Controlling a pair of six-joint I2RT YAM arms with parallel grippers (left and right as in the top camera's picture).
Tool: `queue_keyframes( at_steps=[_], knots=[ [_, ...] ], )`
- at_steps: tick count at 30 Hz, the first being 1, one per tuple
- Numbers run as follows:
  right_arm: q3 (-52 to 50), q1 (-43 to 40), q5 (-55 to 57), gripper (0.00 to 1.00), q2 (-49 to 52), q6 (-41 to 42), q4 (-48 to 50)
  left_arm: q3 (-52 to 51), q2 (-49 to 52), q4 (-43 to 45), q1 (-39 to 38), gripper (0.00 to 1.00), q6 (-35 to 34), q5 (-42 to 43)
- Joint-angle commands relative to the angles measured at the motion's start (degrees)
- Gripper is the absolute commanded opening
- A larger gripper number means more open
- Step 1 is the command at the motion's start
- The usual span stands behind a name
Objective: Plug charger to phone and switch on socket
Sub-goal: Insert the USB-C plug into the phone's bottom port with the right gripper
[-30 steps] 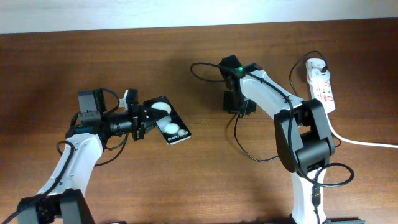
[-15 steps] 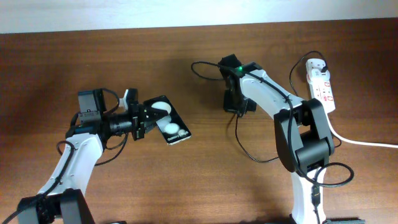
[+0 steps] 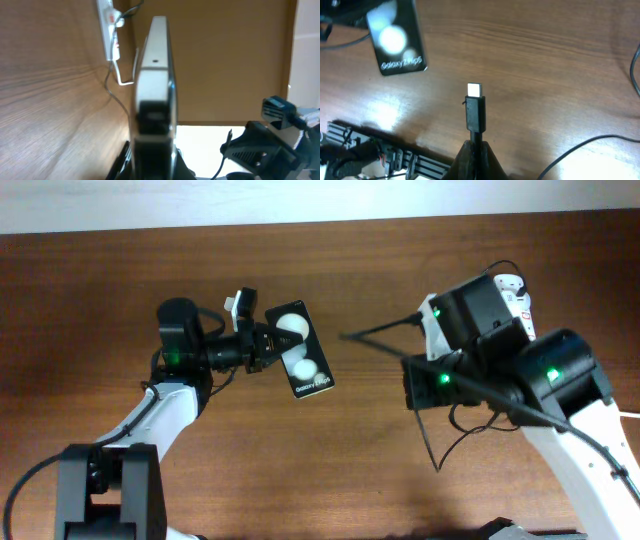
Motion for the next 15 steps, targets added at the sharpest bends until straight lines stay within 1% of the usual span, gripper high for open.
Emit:
queue_keyframes(
  at_steps=[1, 3, 5, 7, 9, 11, 15],
  knots=[
    [-5.29, 5.73, -2.21, 0.04, -1.66, -0.90, 1.90, 0.94, 0.00, 7.37, 0.09, 0.00, -10.36, 2.43],
    [-8.20, 8.81, -4.26, 0.04, -1.64, -0.52, 7.13, 0.94, -0.02, 9.57, 0.11, 0.00, -11.89, 3.26],
    [-12.85, 11.17, -4.48, 0.04, -1.57, 3.32, 14.58, 0.94, -0.02, 9.57, 0.13, 0.00, -14.69, 2.93],
    [-15.91, 11.74, -5.66, 0.04, -1.55, 6.29, 18.95, 0.94, -0.02, 9.60, 0.13, 0.00, -15.45, 2.14],
    [-17.14, 11.78, -7.76, 0.04, -1.53, 7.06, 21.66, 0.94, -0.02, 9.97, 0.13, 0.00, -15.45, 1.86],
    [-17.33, 11.78, -8.07, 0.04, -1.36, 7.26, 23.50, 0.94, -0.02, 12.24, 0.13, 0.00, -15.91, 1.73],
    [-17.33, 11.96, -10.19, 0.04, 0.66, 8.55, 25.24, 0.94, -0.02, 12.17, 0.13, 0.00, -17.62, 0.74]
  ],
)
